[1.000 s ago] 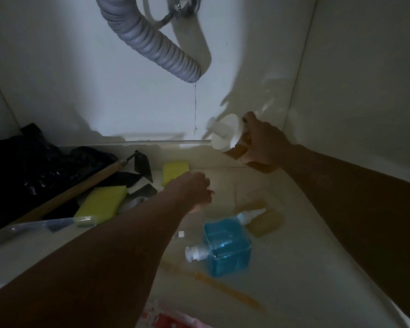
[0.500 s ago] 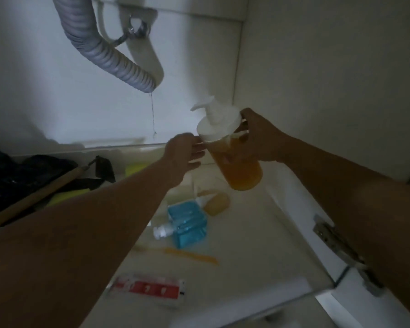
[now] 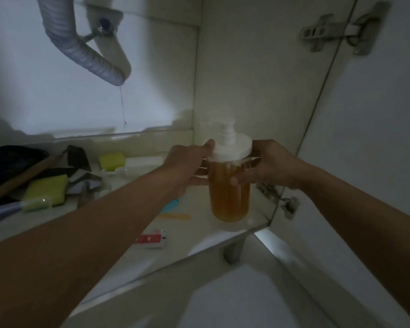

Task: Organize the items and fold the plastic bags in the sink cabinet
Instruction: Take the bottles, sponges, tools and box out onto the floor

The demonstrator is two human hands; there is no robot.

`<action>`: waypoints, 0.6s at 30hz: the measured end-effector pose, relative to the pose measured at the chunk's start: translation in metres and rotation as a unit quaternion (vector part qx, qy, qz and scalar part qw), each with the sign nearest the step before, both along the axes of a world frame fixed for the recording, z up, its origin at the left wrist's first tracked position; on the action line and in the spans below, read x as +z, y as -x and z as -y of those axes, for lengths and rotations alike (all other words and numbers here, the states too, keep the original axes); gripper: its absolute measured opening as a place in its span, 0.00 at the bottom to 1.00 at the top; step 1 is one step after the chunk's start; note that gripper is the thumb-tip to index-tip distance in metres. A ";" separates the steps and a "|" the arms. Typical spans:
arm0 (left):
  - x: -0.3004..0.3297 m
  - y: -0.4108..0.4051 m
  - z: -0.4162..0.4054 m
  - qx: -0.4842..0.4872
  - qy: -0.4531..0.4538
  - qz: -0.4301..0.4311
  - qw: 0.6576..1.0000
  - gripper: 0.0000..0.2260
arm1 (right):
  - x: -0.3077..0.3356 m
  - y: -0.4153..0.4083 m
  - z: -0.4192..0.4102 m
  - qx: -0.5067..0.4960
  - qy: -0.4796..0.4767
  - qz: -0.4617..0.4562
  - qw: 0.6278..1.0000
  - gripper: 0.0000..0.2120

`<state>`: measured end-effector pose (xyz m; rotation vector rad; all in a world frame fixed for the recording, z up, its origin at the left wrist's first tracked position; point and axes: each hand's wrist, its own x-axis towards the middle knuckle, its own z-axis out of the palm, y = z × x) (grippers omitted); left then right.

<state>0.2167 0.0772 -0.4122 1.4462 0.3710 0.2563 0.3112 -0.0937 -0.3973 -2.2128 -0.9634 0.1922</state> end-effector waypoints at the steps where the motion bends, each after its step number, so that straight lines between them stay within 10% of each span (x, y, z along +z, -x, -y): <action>1: -0.003 0.007 0.007 -0.009 0.003 -0.007 1.000 0.14 | -0.001 0.010 0.009 -0.006 0.006 -0.004 1.000 0.35; 18: -0.112 0.038 0.114 -0.082 0.021 -0.170 0.982 0.12 | -0.123 0.075 0.110 -0.193 0.096 -0.053 0.975 0.35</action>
